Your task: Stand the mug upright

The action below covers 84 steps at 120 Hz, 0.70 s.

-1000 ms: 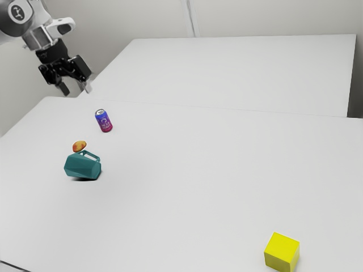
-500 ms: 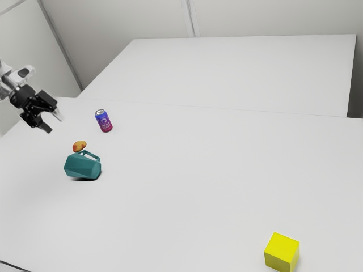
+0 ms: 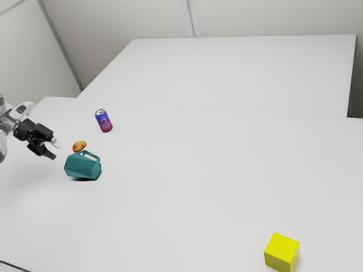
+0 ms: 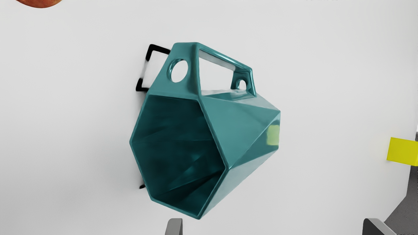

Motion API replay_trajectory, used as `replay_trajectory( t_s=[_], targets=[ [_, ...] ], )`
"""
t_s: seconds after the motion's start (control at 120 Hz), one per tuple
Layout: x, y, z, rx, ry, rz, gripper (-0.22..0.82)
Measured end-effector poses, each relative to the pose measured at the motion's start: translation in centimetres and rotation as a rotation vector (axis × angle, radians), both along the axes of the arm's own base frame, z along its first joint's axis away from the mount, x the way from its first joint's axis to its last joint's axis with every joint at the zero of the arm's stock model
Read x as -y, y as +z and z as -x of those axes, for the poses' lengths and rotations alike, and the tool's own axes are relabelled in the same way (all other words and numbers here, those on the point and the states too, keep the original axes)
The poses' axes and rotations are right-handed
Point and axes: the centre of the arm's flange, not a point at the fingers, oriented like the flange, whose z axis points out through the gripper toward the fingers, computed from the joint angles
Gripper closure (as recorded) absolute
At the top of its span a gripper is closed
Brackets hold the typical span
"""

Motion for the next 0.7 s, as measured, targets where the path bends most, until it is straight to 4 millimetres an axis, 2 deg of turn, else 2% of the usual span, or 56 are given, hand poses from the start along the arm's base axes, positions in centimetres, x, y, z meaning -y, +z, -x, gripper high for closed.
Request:
replay_trajectory(
  t_s=[0.117,0.25,0.475,0.508,0.633,0.7],
  targets=[
    [0.2,-2.0,-0.6,0.036,-0.001,0.037,0.00],
    [0.9,-3.1,-0.8,0.074,-0.001,0.077,0.00],
    [3.9,-4.9,-1.6,0.099,-0.043,0.166,0.00],
    [4.1,-5.0,-1.6,0.100,-0.046,0.173,0.04],
    [4.3,-4.8,-1.6,0.103,-0.056,0.182,0.38],
    [4.4,-4.8,-1.6,0.103,-0.057,0.186,0.51]
  ],
)
